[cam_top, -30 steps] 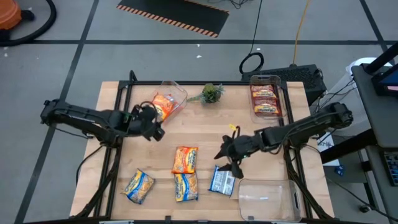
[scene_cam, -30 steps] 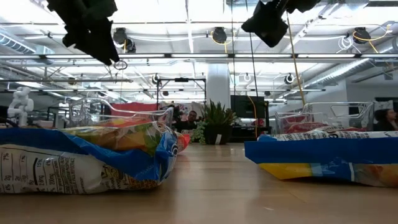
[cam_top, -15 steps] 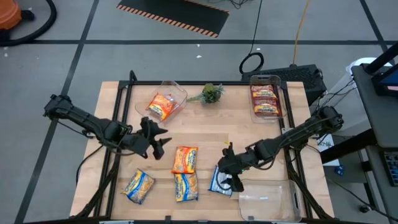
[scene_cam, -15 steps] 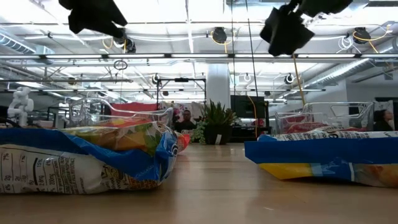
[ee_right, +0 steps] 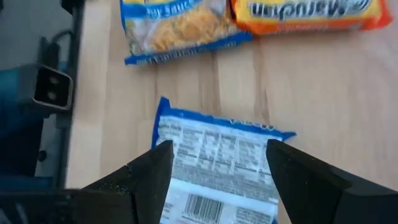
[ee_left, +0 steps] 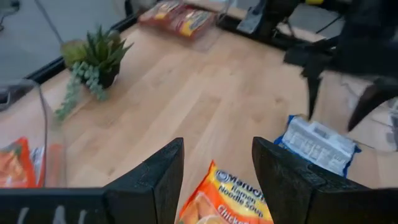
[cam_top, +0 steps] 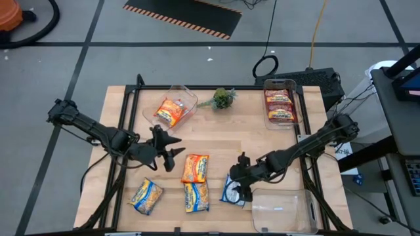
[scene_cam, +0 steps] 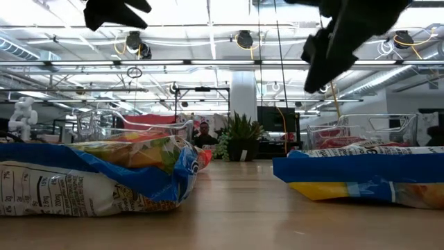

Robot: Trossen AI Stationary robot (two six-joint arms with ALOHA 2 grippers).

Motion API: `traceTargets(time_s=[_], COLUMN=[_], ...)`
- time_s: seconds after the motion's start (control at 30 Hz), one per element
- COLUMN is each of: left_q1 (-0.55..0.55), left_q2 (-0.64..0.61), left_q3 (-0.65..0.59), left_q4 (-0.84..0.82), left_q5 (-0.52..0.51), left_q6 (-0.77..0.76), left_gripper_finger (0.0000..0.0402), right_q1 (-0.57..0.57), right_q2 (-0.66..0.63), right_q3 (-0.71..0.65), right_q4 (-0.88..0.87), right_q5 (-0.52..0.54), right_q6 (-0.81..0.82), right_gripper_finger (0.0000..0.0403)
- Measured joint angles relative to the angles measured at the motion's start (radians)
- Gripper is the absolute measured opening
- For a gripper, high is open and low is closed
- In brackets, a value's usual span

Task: Sort Maruchan noodles
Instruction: Put the right blue noodle pack into the bottom transparent bin

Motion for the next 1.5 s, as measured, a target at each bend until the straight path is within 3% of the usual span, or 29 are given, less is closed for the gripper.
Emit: traceTargets(time_s=[0.27, 0.47, 0.83, 1.3, 1.5], left_q1=[0.022, 0.054, 0.133, 0.135, 0.135], left_q2=[-0.001, -0.001, -0.001, -0.001, -0.001], left_q3=[0.000, 0.000, 0.000, 0.000, 0.000], left_q4=[0.119, 0.152, 0.159, 0.154, 0.147], left_q5=[-0.001, -0.002, -0.002, -0.001, 0.000], left_q6=[0.142, 0.222, 0.243, 0.240, 0.241], left_gripper_finger=[0.0195, 0.0195, 0.0195, 0.0195, 0.0195], right_q1=[0.008, 0.034, 0.069, 0.067, 0.067], right_q2=[0.113, 0.199, 0.378, 0.408, 0.408], right_q3=[-0.001, 0.010, 0.272, 0.283, 0.283], right_q4=[0.110, 0.297, 0.051, 0.015, -0.028], right_q5=[-0.042, -0.111, -0.054, 0.051, 0.077], right_q6=[-0.067, -0.132, -0.183, -0.313, -0.340], right_gripper_finger=[0.0254, 0.0254, 0.0254, 0.0253, 0.0223])
